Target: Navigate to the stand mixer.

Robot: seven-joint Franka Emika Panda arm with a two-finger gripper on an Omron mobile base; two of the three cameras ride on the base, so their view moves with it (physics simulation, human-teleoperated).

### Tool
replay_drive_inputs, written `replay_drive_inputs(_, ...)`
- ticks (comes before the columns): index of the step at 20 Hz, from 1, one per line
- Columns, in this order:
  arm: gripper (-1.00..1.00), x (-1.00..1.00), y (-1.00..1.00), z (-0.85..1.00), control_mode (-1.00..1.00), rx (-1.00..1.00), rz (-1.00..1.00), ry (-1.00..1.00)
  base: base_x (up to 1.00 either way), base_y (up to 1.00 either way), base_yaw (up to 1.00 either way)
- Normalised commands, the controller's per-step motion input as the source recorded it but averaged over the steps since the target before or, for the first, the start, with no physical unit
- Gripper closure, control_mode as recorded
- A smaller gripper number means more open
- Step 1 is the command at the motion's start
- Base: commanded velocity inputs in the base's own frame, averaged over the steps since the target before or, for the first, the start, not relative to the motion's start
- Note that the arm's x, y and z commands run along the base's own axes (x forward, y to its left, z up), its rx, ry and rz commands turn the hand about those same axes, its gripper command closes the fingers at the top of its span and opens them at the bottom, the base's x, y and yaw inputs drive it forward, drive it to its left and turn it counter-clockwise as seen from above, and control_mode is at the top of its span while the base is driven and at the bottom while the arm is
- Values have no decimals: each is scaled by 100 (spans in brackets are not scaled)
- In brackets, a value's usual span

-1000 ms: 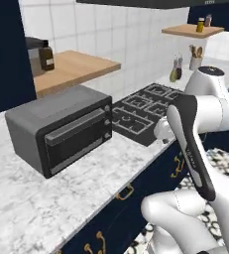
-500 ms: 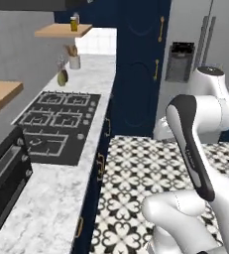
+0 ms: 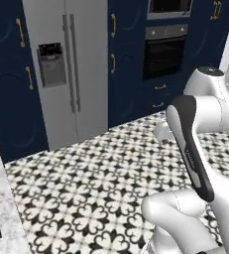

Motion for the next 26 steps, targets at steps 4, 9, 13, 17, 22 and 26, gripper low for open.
replay_drive_inputs(4, -100, 0, 0, 0, 100, 0, 0, 0, 0, 0, -100)
replay_drive_inputs(9, -100, 0, 0, 0, 100, 0, 0, 0, 0, 0, -100)
replay_drive_inputs(13, -100, 0, 0, 0, 100, 0, 0, 0, 0, 0, -98)
replay_drive_inputs(17, -100, 0, 0, 0, 100, 0, 0, 0, 40, -49, -62)
replay_drive_inputs(22, -100, 0, 0, 0, 100, 0, 0, 0, 100, -99, -16)
replay_drive_inputs(26, -100, 0, 0, 0, 100, 0, 0, 0, 100, -100, -3)
